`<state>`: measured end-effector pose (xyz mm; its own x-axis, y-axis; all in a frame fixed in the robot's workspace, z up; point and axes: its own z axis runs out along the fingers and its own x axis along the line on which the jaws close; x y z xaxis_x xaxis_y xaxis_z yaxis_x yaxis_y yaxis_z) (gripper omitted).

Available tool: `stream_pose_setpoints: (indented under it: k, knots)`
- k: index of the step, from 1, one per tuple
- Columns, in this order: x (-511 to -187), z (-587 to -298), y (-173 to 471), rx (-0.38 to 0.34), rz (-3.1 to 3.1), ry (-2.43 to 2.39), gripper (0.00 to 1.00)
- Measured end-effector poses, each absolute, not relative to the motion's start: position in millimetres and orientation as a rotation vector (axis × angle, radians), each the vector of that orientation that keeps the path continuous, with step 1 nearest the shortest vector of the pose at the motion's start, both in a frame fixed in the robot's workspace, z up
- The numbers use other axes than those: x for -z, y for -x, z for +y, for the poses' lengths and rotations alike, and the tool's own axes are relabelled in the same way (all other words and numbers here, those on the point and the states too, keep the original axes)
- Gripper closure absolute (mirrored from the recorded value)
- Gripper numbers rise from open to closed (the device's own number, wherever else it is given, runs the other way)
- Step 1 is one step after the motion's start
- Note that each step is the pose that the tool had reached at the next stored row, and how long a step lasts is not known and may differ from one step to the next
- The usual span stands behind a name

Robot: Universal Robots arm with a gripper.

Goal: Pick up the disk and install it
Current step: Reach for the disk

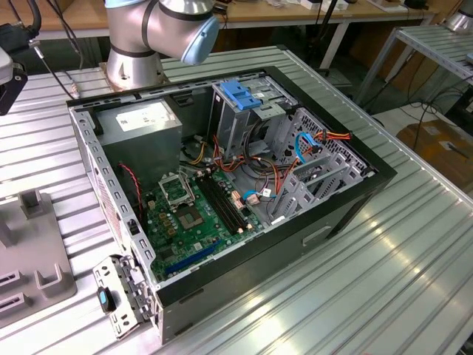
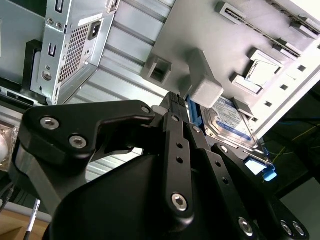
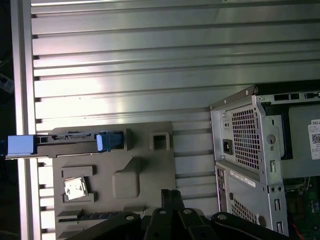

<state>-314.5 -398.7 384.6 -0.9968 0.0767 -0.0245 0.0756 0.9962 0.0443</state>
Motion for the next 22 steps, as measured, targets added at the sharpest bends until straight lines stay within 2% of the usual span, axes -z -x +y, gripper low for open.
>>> stream_pose_setpoints:
  k: [22]
  knots:
    - [-383.8, -398.7, 344.1, -0.068, 3.112, -0.119, 0.89]
